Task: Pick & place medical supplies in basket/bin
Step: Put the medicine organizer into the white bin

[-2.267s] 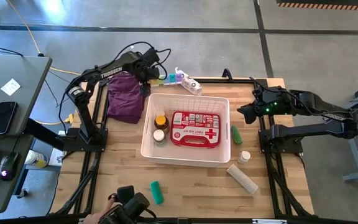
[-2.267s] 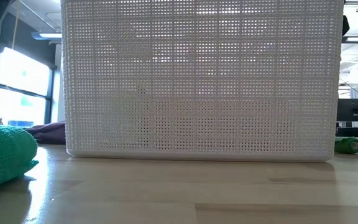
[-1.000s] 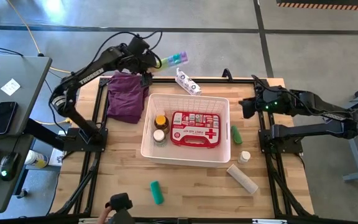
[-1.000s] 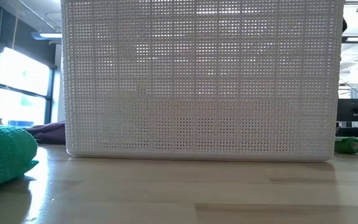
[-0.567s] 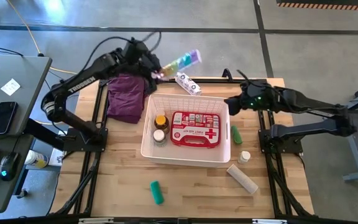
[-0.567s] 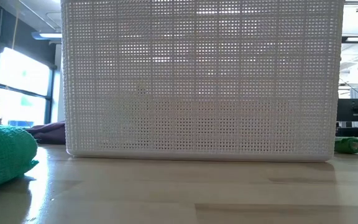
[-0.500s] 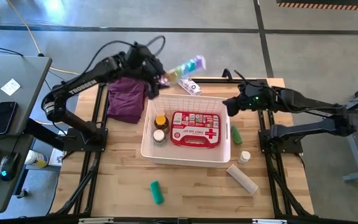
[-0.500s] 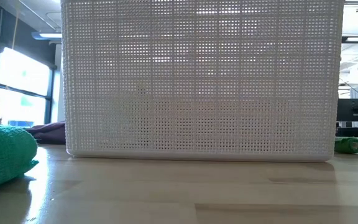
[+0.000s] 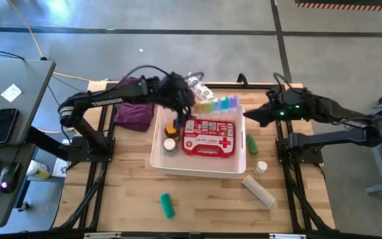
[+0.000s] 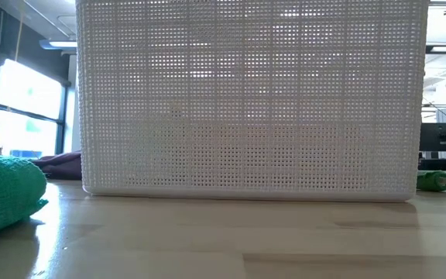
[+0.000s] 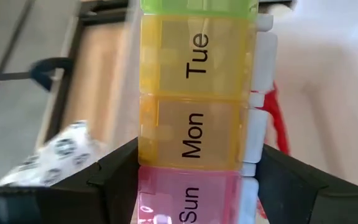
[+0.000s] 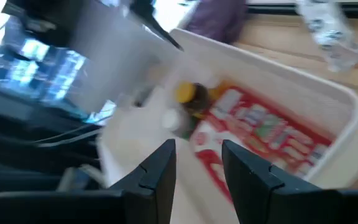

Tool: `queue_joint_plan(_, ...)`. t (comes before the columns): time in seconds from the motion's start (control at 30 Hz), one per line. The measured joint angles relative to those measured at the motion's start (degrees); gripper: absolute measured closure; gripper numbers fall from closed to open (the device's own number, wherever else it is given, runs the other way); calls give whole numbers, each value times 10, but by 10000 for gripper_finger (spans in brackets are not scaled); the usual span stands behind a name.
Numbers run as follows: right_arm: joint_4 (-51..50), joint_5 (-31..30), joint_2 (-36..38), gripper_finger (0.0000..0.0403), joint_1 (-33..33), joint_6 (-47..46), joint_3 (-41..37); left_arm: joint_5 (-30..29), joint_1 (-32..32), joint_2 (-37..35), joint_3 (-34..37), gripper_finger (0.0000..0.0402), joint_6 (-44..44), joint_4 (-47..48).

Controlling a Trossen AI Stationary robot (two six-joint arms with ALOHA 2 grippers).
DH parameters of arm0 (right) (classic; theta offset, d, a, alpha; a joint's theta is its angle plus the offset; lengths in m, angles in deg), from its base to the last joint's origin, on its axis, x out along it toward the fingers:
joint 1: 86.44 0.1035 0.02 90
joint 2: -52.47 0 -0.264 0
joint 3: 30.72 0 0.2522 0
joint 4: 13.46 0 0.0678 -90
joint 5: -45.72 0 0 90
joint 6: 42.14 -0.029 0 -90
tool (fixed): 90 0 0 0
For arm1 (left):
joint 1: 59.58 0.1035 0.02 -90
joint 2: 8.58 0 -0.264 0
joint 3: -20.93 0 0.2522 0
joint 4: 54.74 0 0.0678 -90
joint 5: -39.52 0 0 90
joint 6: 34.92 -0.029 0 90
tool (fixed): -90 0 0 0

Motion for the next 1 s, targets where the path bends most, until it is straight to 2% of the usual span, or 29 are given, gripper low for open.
queue_joint_plan(0.1,11,3,14,281,26,-10,0,1,-19,18,0,105,0,1)
queue_joint_plan(0.27,16,11,9,281,78,-10,0,-33,-40,53,0,116,0,14)
queue_joint_plan(0.5,16,-3,-12,281,143,-1,0,-56,-39,95,0,91,44,57)
queue_joint_plan(0.77,16,-5,-24,281,199,15,-1,-88,-44,115,0,111,47,60)
queue_joint_plan(0.9,17,-37,-23,281,230,-5,-1,-92,-43,115,0,83,52,58)
queue_joint_plan(1.0,17,-85,-24,281,250,-4,-1,-103,-43,115,0,60,54,56)
